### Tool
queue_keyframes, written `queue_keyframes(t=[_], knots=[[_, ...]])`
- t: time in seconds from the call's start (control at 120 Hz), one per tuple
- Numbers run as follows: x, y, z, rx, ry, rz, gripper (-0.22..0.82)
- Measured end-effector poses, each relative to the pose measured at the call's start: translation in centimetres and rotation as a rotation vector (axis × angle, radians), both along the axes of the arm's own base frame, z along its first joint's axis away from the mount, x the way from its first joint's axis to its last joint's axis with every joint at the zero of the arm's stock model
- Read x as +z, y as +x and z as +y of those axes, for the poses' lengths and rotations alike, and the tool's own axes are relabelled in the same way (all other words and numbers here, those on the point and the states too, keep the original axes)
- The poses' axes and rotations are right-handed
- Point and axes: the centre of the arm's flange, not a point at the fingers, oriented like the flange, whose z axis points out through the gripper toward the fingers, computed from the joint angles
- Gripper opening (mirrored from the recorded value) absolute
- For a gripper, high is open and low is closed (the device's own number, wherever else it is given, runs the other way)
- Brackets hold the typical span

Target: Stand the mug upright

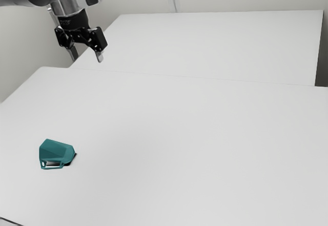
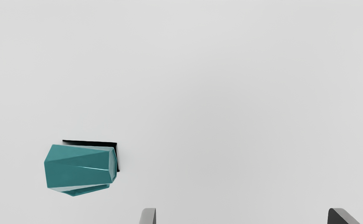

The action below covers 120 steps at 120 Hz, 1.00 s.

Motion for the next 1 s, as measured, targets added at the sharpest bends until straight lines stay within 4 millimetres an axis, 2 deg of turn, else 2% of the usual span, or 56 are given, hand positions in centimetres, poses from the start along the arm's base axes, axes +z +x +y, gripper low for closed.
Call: queue_keyframes(t=[0.242, 0.333, 0.408, 0.558, 0.675, 0.808, 1.0], knots=[[0.7, -0.2, 0.2, 0.003, -0.007, -0.023, 0.60], [0.8, -0.4, 1.1, 0.020, -0.010, -0.022, 0.60], [0.5, -0.8, 3.0, 0.053, -0.015, -0.014, 0.60], [0.2, -2.0, 8.1, 0.146, -0.027, -0.004, 0.60], [-0.4, -3.3, 10.6, 0.184, -0.045, 0.004, 0.60], [-2.3, -5.9, 14.3, 0.241, -0.129, -0.005, 0.61], [-5.6, -9.3, 18.0, 0.291, -0.238, -0.043, 0.60]])
